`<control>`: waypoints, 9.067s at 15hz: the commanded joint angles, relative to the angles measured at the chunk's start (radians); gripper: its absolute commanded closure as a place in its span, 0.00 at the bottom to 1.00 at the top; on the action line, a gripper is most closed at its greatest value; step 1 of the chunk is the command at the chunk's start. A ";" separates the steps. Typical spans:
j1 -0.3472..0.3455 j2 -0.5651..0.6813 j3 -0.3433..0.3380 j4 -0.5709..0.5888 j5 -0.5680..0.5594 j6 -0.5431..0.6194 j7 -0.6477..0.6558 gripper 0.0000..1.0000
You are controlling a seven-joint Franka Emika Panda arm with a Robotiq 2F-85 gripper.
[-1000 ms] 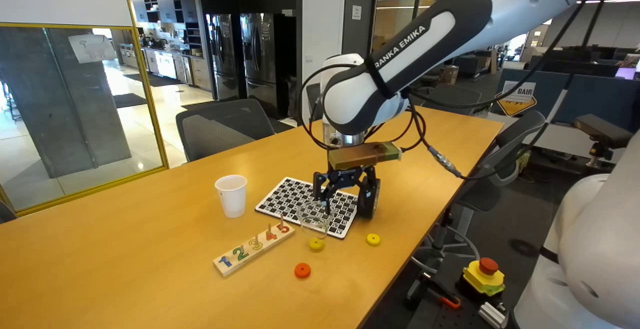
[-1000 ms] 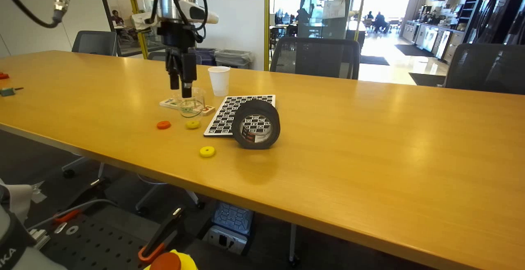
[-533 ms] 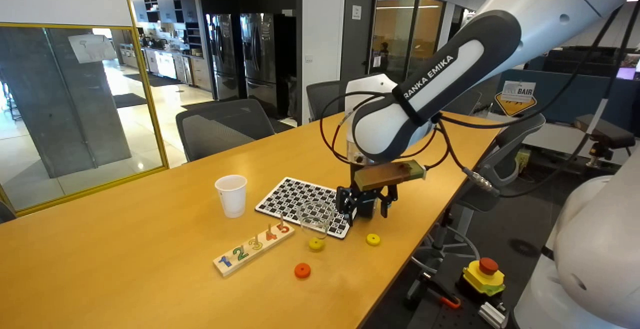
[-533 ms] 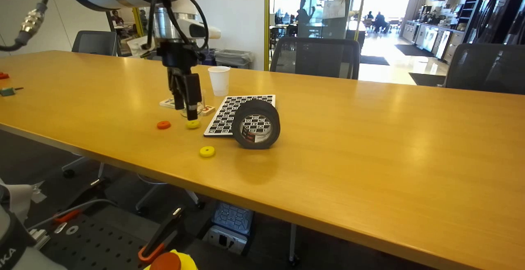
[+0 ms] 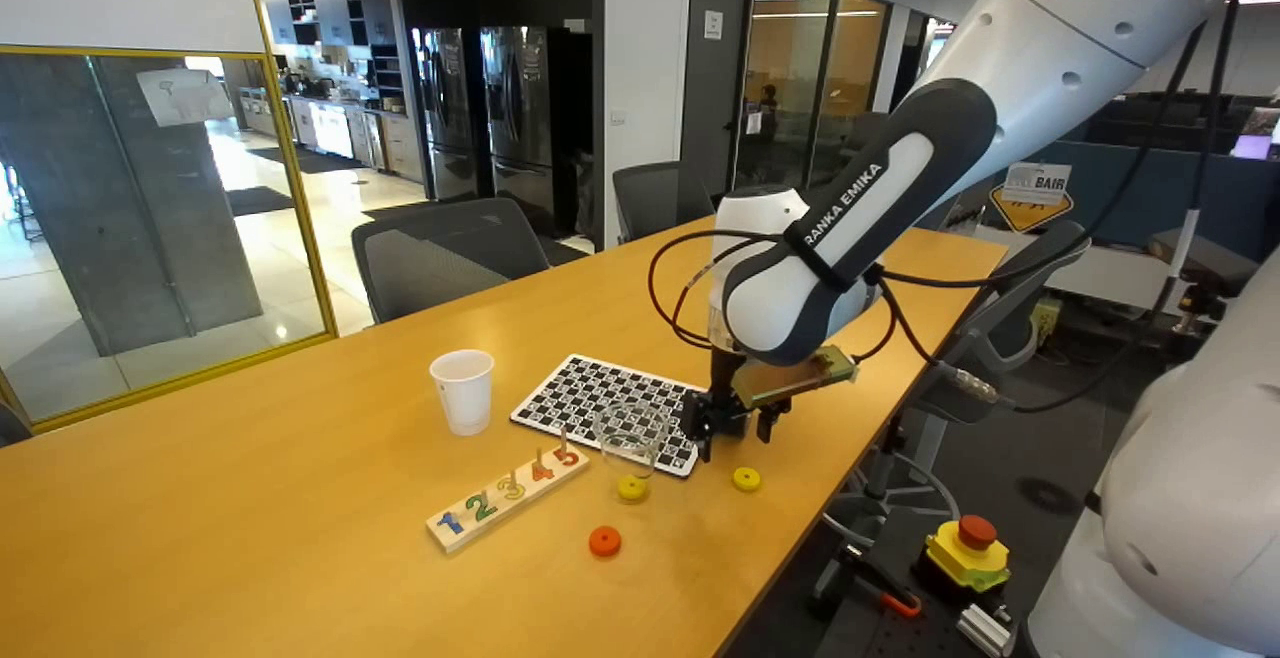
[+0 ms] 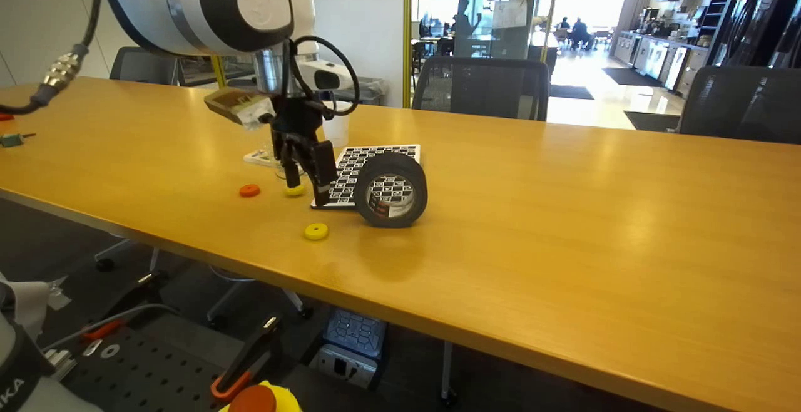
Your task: Put the orange circles inside the white cup and the yellow circles in the transparent cup.
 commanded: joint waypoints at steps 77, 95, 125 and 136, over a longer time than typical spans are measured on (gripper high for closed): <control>0.123 0.029 0.050 0.272 0.149 -0.143 -0.198 0.77; 0.203 0.018 0.153 0.269 0.050 -0.219 -0.003 0.00; 0.329 0.310 0.117 0.235 0.043 0.087 0.736 0.00; 0.331 0.320 0.101 0.228 0.010 0.119 0.821 0.00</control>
